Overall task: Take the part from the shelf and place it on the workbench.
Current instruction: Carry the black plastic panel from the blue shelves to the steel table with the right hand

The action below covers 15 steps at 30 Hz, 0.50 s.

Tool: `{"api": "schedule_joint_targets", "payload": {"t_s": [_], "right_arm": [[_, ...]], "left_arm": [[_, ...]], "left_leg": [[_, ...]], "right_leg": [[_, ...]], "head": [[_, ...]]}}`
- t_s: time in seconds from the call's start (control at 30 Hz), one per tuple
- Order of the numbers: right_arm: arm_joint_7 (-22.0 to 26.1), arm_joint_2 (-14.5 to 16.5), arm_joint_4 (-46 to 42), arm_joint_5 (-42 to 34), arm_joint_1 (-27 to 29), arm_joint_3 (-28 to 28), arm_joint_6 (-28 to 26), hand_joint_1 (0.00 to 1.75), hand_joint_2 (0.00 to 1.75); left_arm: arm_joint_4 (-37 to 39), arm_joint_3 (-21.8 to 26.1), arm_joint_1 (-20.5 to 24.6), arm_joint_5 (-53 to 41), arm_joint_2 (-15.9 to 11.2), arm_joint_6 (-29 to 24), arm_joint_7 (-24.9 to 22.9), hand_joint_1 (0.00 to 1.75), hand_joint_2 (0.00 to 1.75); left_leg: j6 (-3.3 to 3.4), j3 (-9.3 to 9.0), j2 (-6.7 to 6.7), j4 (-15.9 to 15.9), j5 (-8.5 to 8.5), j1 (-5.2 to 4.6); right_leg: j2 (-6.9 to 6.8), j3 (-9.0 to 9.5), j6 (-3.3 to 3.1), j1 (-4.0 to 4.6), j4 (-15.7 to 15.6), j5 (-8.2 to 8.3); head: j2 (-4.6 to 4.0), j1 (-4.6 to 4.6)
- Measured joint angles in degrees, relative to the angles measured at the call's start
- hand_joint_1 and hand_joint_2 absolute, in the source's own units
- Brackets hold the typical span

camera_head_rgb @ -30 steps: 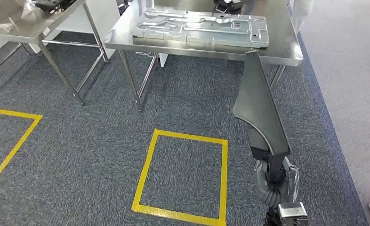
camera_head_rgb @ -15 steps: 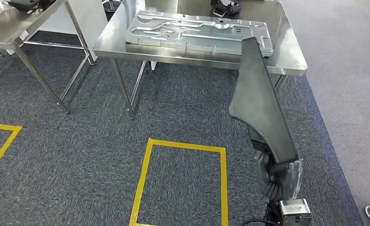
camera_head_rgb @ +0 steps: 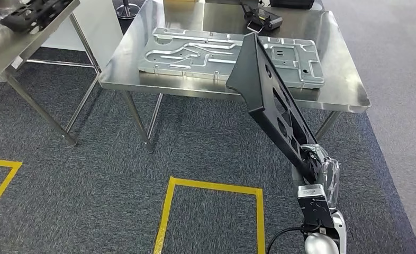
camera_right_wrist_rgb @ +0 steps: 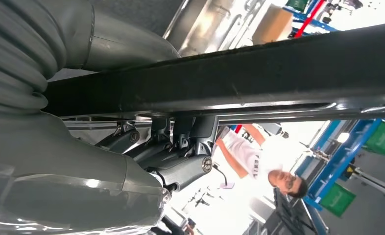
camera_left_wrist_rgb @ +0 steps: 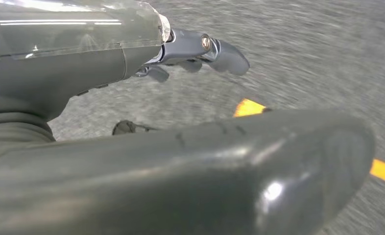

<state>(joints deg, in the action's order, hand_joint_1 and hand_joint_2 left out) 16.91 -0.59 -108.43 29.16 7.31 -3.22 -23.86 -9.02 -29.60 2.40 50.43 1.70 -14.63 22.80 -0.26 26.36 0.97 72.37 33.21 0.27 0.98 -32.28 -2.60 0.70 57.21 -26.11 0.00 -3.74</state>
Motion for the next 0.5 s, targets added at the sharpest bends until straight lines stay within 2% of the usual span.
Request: {"api": "schedule_joint_targets", "payload": {"t_s": [0.03, 0.07, 0.1, 0.13, 0.17, 0.23, 0.27, 0.3, 0.33, 0.4, 0.43, 0.47, 0.5], "right_arm": [[0.13, -0.08, 0.31, -0.45, -0.23, -0.09, -0.04, 1.75, 1.75], [0.31, -0.18, 0.57, -0.90, -0.34, -0.22, -0.03, 1.75, 1.75], [0.54, -0.27, 0.78, -1.30, -0.39, -0.37, -0.03, 1.75, 1.75], [0.77, -0.38, 0.97, -1.66, -0.43, -0.50, -0.04, 1.75, 1.75], [0.94, -0.49, 1.16, -1.95, -0.46, -0.62, -0.05, 1.75, 1.75], [1.17, -0.69, 1.71, -2.38, -0.34, -0.75, -0.16, 1.75, 1.75], [1.26, -0.81, 1.94, -2.52, -0.22, -0.78, -0.27, 1.75, 1.75], [1.32, -0.99, 2.14, -2.59, -0.05, -0.80, -0.42, 1.75, 1.75], [1.39, -1.18, 2.20, -2.62, 0.06, -0.81, -0.58, 1.75, 1.75], [1.51, -1.55, 1.92, -2.67, 0.26, -0.82, -0.85, 1.75, 1.75], [1.60, -1.76, 1.79, -2.72, 0.26, -0.82, -0.93, 1.75, 1.75], [1.67, -1.99, 1.66, -2.83, 0.27, -0.81, -0.97, 1.75, 1.75], [1.73, -2.22, 1.64, -3.00, 0.35, -0.79, -0.99, 1.75, 1.75]], "left_arm": [[0.00, -0.01, -0.09, 0.06, 0.01, -0.02, -0.01, 0.00, 0.00], [0.01, -0.02, -0.29, 0.15, 0.01, -0.08, -0.03, 0.00, 0.00], [0.01, -0.03, -0.57, 0.24, -0.01, -0.15, -0.05, 0.00, 0.00], [0.01, -0.03, -0.84, 0.33, -0.04, -0.27, -0.05, 0.00, 0.00], [0.03, -0.04, -1.12, 0.41, -0.09, -0.38, -0.04, 0.00, 0.00], [0.31, -0.03, -1.89, 0.52, -0.33, -0.51, 0.15, 0.00, 0.00], [0.46, -0.04, -2.17, 0.56, -0.44, -0.46, 0.34, 0.00, 0.00], [0.58, -0.05, -2.26, 0.57, -0.52, -0.40, 0.59, 0.00, 0.00], [0.59, -0.06, -2.09, 0.57, -0.54, -0.33, 0.89, 0.00, 0.00], [0.49, -0.07, -1.48, 0.53, -0.45, -0.13, 1.37, 0.00, 0.00], [0.45, -0.07, -1.26, 0.52, -0.44, -0.02, 1.60, 0.00, 0.00], [0.42, -0.07, -1.09, 0.51, -0.42, 0.10, 1.81, 0.00, 0.00], [0.42, -0.07, -1.05, 0.51, -0.42, 0.24, 1.97, 0.00, 0.00]], "left_leg": [[-0.38, 3.33, -0.04, 1.89, 2.40, 0.13], [-0.79, 6.21, -0.08, 2.30, 5.25, 0.24], [-1.09, 8.72, -0.14, 1.43, 7.39, 0.30], [-1.24, 10.90, -0.20, -0.39, 7.90, 0.33], [-1.26, 12.81, -0.28, -3.13, 5.64, 0.32], [-0.82, 15.54, -0.13, -9.61, -6.72, 0.10], [-0.48, 16.20, 0.00, -11.55, -12.17, -0.04], [-0.02, 16.53, 0.15, -12.24, -15.45, -0.26], [0.41, 16.55, 0.26, -11.87, -15.50, -0.49], [1.40, 15.56, 0.22, -11.93, -14.03, -0.51], [1.74, 14.67, 0.21, -12.56, -13.45, -0.35], [1.92, 13.59, 0.20, -13.36, -12.91, -0.12], [1.93, 12.55, 0.20, -13.98, -12.36, -0.01]], "right_leg": [[0.11, 1.59, 0.06, -0.20, -0.44, -1.06], [0.29, 3.24, 0.21, -0.41, -0.81, -2.18], [0.49, 4.96, 0.40, -0.62, -1.09, -3.34], [0.67, 6.68, 0.61, -0.81, -1.30, -4.59], [0.78, 8.40, 0.84, -0.95, -1.43, -5.90], [1.08, 10.95, 1.40, -1.07, -1.27, -8.51], [1.25, 11.74, 1.84, -1.07, -1.22, -9.70], [1.45, 12.31, 2.35, -1.16, -1.34, -10.65], [1.59, 12.95, 2.90, -1.25, -1.74, -11.32], [1.17, 14.35, 3.64, -1.52, -2.92, -12.38], [0.70, 14.11, 3.91, -1.56, -1.90, -13.02], [0.22, 12.92, 4.14, -1.60, 0.49, -13.97], [-0.18, 10.45, 4.40, -1.67, 4.37, -15.04]], "head": [[0.00, 0.00], [0.00, 0.00], [0.00, 0.00], [-0.01, 0.00], [-0.01, 0.00], [-0.01, 0.01], [-0.01, 0.02], [0.00, 0.02], [0.01, 0.03], [0.01, 0.02], [0.01, 0.04], [0.01, 0.03], [0.00, 0.04]]}}
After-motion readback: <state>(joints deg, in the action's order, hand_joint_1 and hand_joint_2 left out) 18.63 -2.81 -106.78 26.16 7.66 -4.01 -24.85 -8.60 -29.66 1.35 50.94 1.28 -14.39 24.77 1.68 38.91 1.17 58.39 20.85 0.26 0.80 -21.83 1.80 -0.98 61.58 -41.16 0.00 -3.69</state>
